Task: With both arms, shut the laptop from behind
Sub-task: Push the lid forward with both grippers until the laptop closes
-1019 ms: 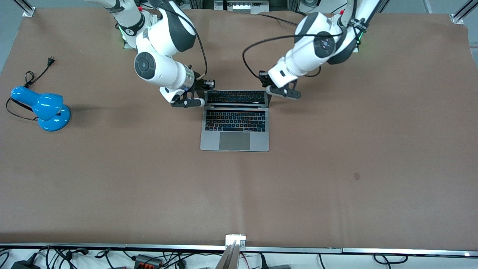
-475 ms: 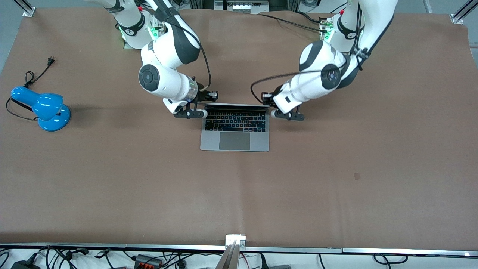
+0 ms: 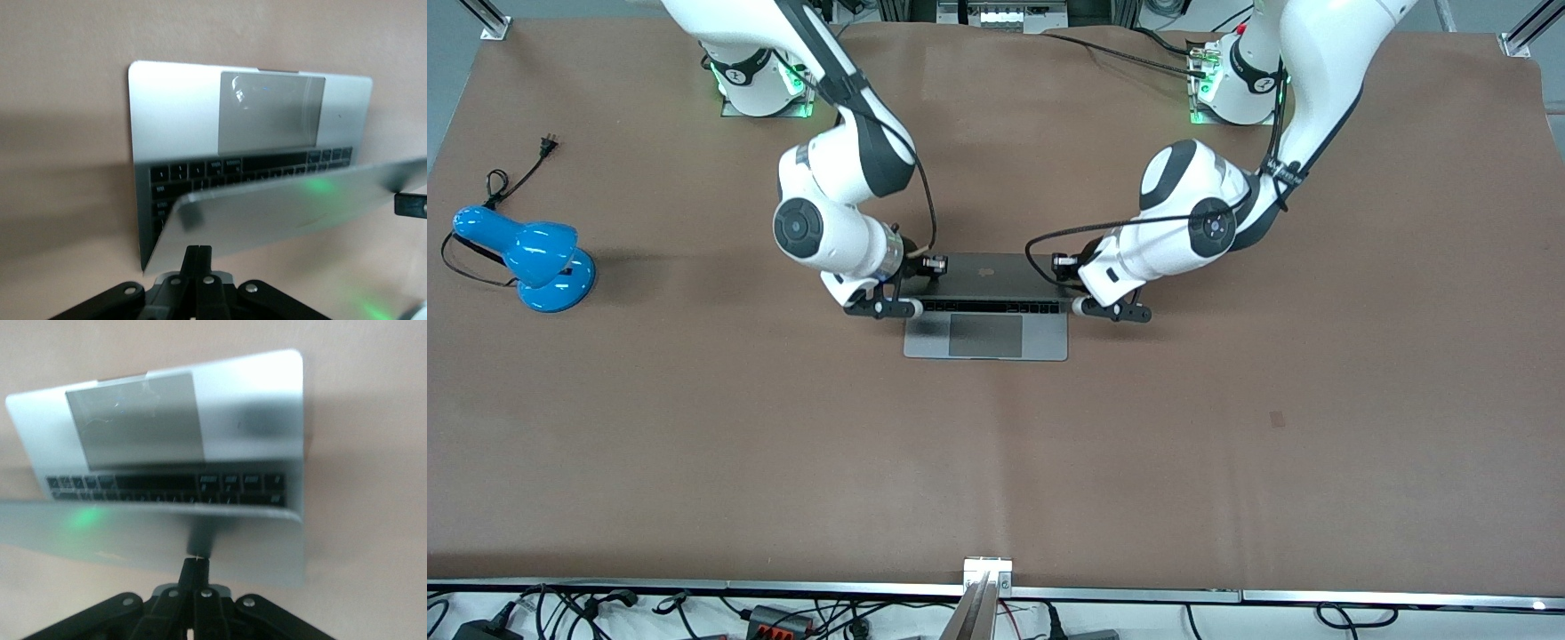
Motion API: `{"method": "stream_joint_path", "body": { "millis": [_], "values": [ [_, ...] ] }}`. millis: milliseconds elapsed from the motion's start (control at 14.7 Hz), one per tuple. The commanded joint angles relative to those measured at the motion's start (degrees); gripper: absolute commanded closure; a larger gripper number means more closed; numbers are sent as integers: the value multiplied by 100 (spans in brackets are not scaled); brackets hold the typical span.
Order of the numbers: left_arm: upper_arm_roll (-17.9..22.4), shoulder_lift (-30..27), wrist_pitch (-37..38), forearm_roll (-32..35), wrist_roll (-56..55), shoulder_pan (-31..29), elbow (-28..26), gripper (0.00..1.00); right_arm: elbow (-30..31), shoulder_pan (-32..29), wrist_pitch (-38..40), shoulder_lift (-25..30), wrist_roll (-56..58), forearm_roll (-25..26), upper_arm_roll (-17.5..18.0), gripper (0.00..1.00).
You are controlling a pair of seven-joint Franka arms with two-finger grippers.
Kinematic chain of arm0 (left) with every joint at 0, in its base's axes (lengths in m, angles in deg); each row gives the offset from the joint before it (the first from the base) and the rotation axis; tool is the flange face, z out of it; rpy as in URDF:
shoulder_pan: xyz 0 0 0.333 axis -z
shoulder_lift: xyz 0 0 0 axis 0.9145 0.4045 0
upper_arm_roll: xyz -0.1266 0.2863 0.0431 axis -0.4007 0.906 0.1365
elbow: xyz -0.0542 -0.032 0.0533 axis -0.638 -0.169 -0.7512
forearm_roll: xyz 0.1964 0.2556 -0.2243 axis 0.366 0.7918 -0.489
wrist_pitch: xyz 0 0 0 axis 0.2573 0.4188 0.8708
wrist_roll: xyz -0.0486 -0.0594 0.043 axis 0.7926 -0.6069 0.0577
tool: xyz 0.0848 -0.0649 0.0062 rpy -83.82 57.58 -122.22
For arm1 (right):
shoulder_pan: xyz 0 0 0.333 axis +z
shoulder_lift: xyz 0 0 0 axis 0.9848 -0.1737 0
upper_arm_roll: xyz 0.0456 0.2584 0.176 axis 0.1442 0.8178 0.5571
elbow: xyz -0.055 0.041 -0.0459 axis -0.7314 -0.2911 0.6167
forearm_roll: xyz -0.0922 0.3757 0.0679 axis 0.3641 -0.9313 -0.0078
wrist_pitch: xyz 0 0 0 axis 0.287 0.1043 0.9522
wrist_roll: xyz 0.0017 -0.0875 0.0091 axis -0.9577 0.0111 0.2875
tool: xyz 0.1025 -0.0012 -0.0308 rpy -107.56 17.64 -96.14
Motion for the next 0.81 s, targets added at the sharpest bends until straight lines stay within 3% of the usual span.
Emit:
{"method": "stream_joint_path", "body": {
  "millis": [0,407,747],
  "values": [
    [169,536,-373,509,-348,298,325,100,-581,-47,11,-517,-24,236,-52,100],
    [1117,985,-759,633,-384,1263,677,100,-758,-21,-524,-1097,-24,482,-131,100],
    [1250,1223,-1130,633,-358,1379,686,100,-784,-3,-648,-1291,-15,535,-140,100]
  ]
}}
